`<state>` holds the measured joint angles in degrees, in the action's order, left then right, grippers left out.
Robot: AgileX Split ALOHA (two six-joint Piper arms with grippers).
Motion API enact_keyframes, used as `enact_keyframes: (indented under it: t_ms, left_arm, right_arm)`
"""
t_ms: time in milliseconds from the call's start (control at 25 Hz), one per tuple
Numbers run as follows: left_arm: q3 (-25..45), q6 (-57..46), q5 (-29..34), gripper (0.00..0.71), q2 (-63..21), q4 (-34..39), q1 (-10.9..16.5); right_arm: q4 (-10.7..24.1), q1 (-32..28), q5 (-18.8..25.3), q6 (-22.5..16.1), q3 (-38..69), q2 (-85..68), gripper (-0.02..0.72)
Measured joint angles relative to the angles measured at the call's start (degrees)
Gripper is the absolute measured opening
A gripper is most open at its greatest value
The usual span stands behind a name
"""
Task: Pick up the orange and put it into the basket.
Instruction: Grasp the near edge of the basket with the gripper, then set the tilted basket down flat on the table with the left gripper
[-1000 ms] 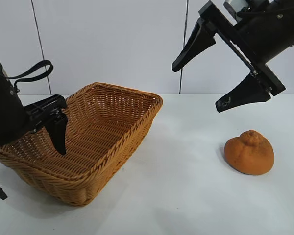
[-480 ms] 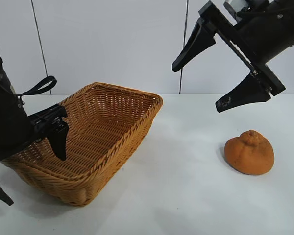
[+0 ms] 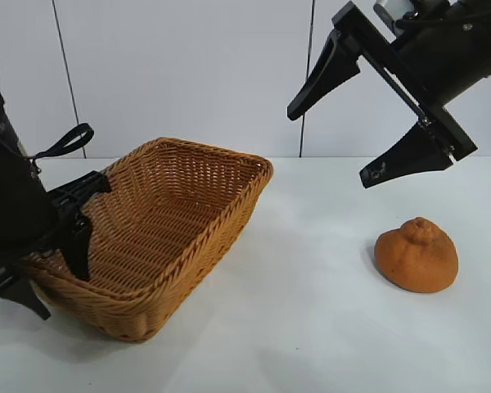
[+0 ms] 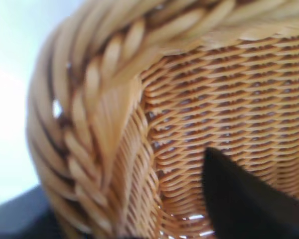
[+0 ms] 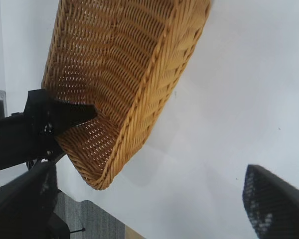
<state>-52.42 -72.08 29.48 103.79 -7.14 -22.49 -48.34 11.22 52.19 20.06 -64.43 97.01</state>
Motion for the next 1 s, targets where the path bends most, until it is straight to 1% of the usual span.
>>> enact_keyframes:
  t_ms: [40,80,200,360,440,640,760,920,1000]
  left_arm:
    - [0.0,-0.46,-0.14,0.121,0.0,-0.13,0.0]
    - [0.0,-1.03,-0.6,0.098,0.0,-0.23,0.06]
    - [-0.05,-0.91,-0.96,0.087,0.0,-0.44,0.19]
    - [-0.62,1.75,-0.22,0.087,-0.25,-1.2,1.79]
    - [-1.79,5.42,0.96,0.085,-0.54,-2.94,3.56]
    - [-6.35,19.28,5.62,0.085,-0.71,-9.99,9.04]
    - [-9.1,25.85,8.25,0.085,-0.71,-11.39,11.66]
    - [-12.38,32.73,11.61,0.085,-0.71,-11.57,13.94]
    - [-13.8,36.31,12.83,0.085,-0.71,-11.57,14.14]
  right_arm:
    - [0.0,0.0,0.0,0.0,0.0,0.0,0.694]
    - [0.0,0.0,0.0,0.0,0.0,0.0,0.694]
    - [0.0,0.0,0.0,0.0,0.0,0.0,0.694]
    - [0.0,0.0,0.0,0.0,0.0,0.0,0.694]
    - [0.0,0.0,0.0,0.0,0.0,0.0,0.694]
    - [0.0,0.0,0.0,0.0,0.0,0.0,0.694]
    - [0.0,0.0,0.0,0.0,0.0,0.0,0.694]
    - [0.0,0.0,0.0,0.0,0.0,0.0,0.694]
    - [0.0,0.0,0.0,0.0,0.0,0.0,0.694]
